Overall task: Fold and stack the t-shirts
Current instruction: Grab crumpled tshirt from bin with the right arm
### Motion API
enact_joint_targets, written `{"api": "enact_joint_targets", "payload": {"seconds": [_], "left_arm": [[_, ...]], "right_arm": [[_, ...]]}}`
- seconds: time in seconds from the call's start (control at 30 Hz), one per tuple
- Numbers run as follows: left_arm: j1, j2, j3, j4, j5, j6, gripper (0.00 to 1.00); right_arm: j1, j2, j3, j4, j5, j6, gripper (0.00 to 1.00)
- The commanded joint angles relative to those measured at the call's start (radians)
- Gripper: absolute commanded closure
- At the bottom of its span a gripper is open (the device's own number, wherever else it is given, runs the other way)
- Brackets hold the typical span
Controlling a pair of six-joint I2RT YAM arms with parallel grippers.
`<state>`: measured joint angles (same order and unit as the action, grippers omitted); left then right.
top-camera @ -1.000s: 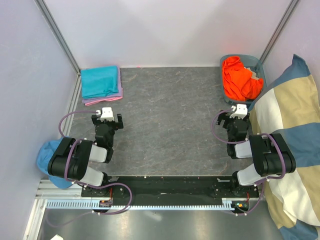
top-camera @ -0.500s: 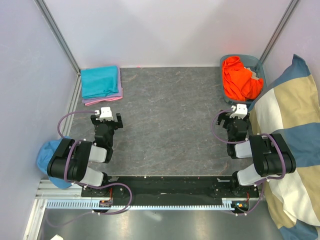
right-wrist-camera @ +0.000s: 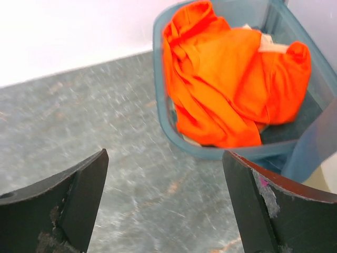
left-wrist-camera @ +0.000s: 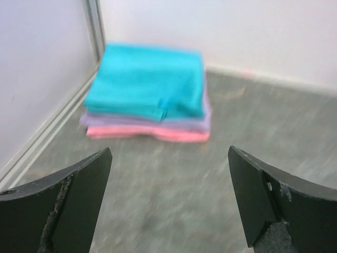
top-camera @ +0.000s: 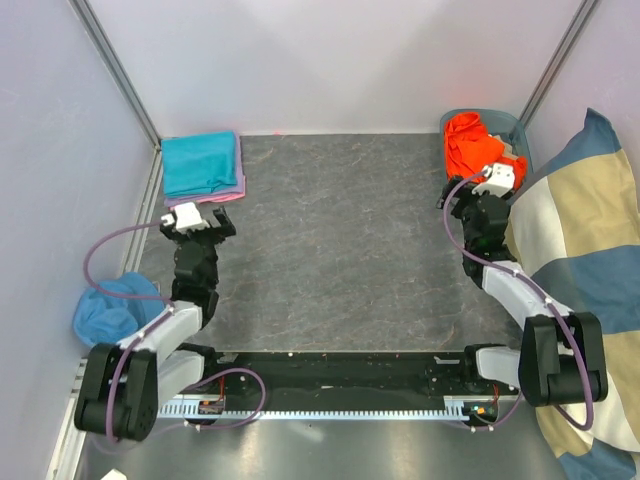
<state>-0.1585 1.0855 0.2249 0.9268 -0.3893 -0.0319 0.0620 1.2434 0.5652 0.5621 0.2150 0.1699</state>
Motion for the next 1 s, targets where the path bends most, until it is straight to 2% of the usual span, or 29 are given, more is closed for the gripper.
{"api": "enact_joint_targets", "payload": {"seconds": [0.0, 0.03, 0.07, 0.1, 0.13, 0.2, 0.23, 0.27, 0.37, 0.5, 0.67, 0.97], "left_arm": [[-0.006, -0.091, 0.143, -0.250, -0.043, -0.253, 0.00], [-0.006, -0.088, 0.166, -0.319, -0.045, -0.339, 0.00], [-0.006, -0.069, 0.227, -0.356, -0.011, -0.355, 0.00], [-0.007, -0.050, 0.267, -0.399, 0.010, -0.361, 0.00], [-0.009, -0.033, 0.318, -0.534, 0.024, -0.364, 0.00], [-0.021, 0.031, 0.476, -0.684, 0.038, -0.362, 0.00], [-0.026, 0.053, 0.528, -0.804, 0.043, -0.358, 0.00], [-0.032, 0.074, 0.618, -0.862, 0.073, -0.352, 0.00], [-0.036, 0.128, 0.740, -1.005, 0.154, -0.352, 0.00], [-0.038, 0.116, 0.778, -1.066, 0.283, -0.381, 0.00], [-0.039, 0.058, 0.789, -1.194, 0.360, -0.388, 0.00], [-0.038, -0.085, 0.688, -1.263, 0.385, -0.411, 0.00]], "right_arm": [[0.006, -0.044, 0.175, -0.169, -0.009, 0.072, 0.02], [0.006, -0.044, 0.208, -0.206, -0.009, 0.068, 0.02], [0.006, -0.038, 0.244, -0.226, -0.009, 0.056, 0.02], [0.006, -0.032, 0.316, -0.244, -0.011, 0.045, 0.02], [0.006, -0.013, 0.352, -0.276, -0.009, 0.034, 0.02], [0.006, 0.017, 0.479, -0.347, 0.029, 0.017, 0.02], [0.006, 0.068, 0.531, -0.440, 0.078, 0.010, 0.02], [0.007, 0.100, 0.586, -0.491, 0.107, -0.001, 0.02], [0.006, 0.220, 0.831, -0.663, 0.168, -0.026, 0.02], [0.007, 0.345, 1.006, -0.758, 0.253, -0.030, 0.02], [-0.016, 0.569, 1.258, -0.925, 0.274, -0.049, 0.02], [-0.163, 0.856, 1.479, -1.080, 0.073, 0.106, 0.02]]}}
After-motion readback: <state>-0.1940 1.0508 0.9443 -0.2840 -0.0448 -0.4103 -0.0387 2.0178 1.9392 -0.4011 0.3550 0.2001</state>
